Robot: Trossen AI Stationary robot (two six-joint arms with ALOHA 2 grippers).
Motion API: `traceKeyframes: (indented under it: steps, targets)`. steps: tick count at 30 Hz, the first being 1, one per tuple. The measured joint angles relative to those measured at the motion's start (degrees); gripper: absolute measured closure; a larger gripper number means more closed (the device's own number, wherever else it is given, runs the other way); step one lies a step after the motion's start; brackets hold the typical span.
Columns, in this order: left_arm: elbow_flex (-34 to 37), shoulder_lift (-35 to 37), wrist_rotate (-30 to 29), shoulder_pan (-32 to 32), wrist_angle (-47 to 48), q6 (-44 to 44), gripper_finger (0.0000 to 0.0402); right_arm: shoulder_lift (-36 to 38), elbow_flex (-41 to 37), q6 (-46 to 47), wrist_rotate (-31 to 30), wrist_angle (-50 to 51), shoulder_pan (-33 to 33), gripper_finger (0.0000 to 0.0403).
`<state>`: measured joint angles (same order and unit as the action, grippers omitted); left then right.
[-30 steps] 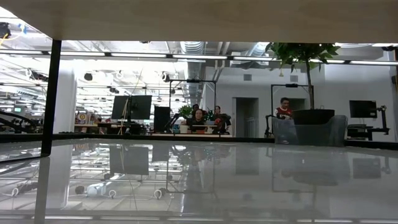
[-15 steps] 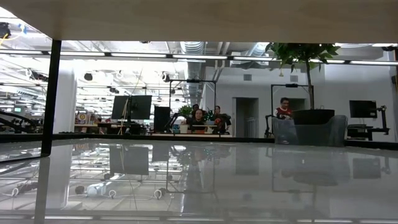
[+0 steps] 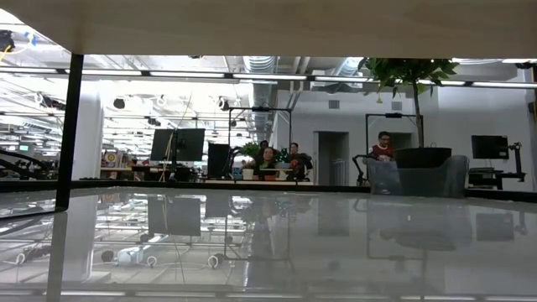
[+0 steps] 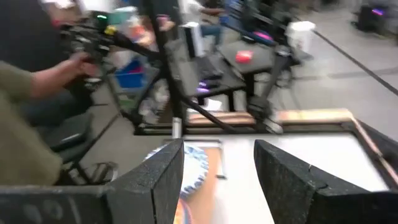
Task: Place and stack plates onto a shelf
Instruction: Return to Home Position
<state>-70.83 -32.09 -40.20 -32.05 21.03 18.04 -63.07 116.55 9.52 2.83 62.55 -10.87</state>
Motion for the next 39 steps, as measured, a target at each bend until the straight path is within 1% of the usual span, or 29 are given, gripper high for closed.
traceKeyframes:
  steps: [3, 6, 12, 18, 21, 25, 30, 36, 38, 39]
  targets:
    - [-0.1, 3.1, 3.2, 0.0, 0.6, -1.2, 0.0169, 4.4, -4.9, 2.2, -0.1, -0.2, 2.7, 0.0182]
    - [-0.1, 6.3, 6.2, 0.0, 3.0, -1.2, 0.0169, 11.4, -12.0, 4.1, -1.0, -3.7, 4.9, 0.0182]
    - [0.2, 10.1, 4.8, 0.0, 12.7, 1.8, 0.0169, 25.7, -30.2, 8.0, -3.2, -16.0, 7.4, 0.0182]
    - [5.1, 12.8, 3.9, 0.0, 13.4, 4.7, 0.0169, 38.2, -51.3, 11.9, -3.0, -30.1, 8.1, 0.0182]
    - [8.4, 14.0, 4.1, 0.0, 13.3, 5.7, 0.0169, 43.1, -61.0, 13.0, -3.0, -37.2, 8.1, 0.0182]
    - [15.1, 16.5, 5.8, 0.0, 10.3, 5.8, 0.0169, 49.2, -72.6, 13.6, -3.1, -46.1, 8.0, 0.0182]
    - [27.4, 22.2, 8.6, 0.0, 1.3, 5.2, 0.0169, 55.4, -87.1, 13.6, -3.1, -58.7, 8.0, 0.0182]
    - [43.0, 32.2, 13.7, 0.0, -9.9, 5.6, 0.0169, 61.8, -99.1, 14.4, -3.0, -65.6, 8.0, 0.0182]
    - [45.6, 31.9, 14.3, 0.0, -11.8, 5.5, 0.0169, 62.9, -101.8, 14.4, -2.7, -67.4, 8.0, 0.0182]
    - [46.2, 31.8, 15.1, 0.0, -10.3, 5.6, 0.0169, 62.9, -102.9, 14.2, -2.6, -68.8, 8.0, 0.0182]
